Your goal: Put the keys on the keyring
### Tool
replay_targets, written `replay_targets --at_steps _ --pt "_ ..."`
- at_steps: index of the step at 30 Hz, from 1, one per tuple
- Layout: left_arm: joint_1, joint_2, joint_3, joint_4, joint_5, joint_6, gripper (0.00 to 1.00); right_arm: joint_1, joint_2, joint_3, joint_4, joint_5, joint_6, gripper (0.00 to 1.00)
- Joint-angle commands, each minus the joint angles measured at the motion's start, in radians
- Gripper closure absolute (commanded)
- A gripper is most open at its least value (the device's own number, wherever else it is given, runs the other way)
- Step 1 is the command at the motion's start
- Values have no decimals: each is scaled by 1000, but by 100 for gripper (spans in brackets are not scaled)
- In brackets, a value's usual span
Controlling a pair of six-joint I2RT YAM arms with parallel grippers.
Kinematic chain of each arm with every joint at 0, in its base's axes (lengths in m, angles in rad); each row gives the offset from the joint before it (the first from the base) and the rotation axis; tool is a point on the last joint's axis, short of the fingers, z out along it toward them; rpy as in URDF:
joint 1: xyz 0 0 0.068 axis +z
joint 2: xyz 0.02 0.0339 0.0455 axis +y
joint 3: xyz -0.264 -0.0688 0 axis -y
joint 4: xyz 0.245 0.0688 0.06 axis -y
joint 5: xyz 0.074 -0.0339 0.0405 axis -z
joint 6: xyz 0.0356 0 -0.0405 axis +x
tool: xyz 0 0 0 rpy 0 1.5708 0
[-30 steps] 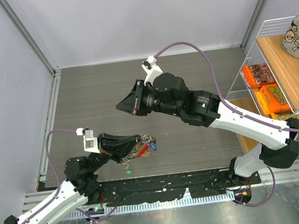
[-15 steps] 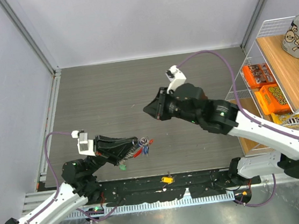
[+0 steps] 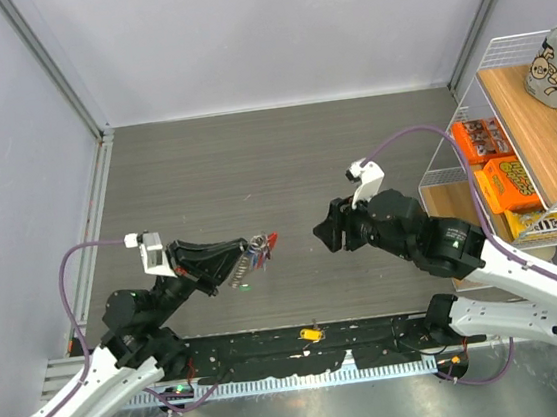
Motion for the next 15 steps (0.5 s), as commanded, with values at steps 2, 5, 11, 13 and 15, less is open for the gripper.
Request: replay_targets --at_steps 2,5,11,13,15 --pt "-1 19 136 -254 -186 35 100 0 -41 7 27 -54 -182 42" --pt "-1 42 176 -329 -237 18 100 1 -31 35 67 -176 -260 42" --pt "-1 83 254 -457 -326 -15 100 46 48 161 36 -316 -447 45" --pt "-1 103 274 -483 -336 -28 100 84 77 204 38 -319 -510 45" --pt "-1 115 291 -501 -341 -47 100 121 97 225 68 -319 -576 45"
